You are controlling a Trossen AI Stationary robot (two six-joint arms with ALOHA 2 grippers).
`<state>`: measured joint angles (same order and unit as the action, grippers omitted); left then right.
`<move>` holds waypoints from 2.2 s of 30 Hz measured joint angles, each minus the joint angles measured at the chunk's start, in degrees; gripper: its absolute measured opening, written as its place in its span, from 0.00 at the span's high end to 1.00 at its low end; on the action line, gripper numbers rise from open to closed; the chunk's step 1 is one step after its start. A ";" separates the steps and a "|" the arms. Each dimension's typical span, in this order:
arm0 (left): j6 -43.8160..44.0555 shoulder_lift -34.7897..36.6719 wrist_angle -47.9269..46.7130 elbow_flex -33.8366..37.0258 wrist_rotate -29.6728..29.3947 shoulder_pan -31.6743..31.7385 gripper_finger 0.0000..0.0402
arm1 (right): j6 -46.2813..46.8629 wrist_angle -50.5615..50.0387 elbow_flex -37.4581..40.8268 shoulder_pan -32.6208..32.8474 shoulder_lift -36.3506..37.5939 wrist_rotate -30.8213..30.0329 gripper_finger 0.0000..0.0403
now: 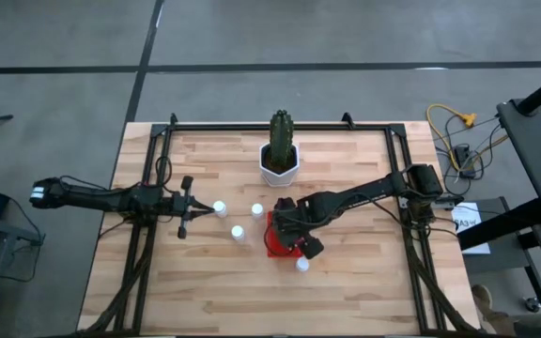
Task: Pick and place pill bottles into a basket
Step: Put the white pill bottle into the red bin
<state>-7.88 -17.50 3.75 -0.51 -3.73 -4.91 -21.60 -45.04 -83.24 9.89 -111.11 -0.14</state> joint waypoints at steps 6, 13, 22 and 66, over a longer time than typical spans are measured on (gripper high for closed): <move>0.00 0.00 0.01 0.00 -0.01 0.01 0.99 | 1.30 -1.36 -2.21 0.00 0.00 0.08 0.15; 0.00 0.00 0.02 0.00 0.00 0.02 0.99 | 5.32 -6.97 -8.32 0.02 0.00 0.80 0.15; -0.39 0.00 0.02 -0.01 -0.01 0.01 0.99 | 14.80 -10.20 -13.87 1.08 0.03 17.21 0.18; 0.02 -3.09 0.31 0.00 0.00 0.02 0.99 | 21.48 -4.26 -3.77 10.21 -0.07 7.50 0.18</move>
<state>-7.86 -20.59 4.05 -0.51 -3.73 -4.89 -0.12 -49.29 -87.02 20.10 -111.18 7.35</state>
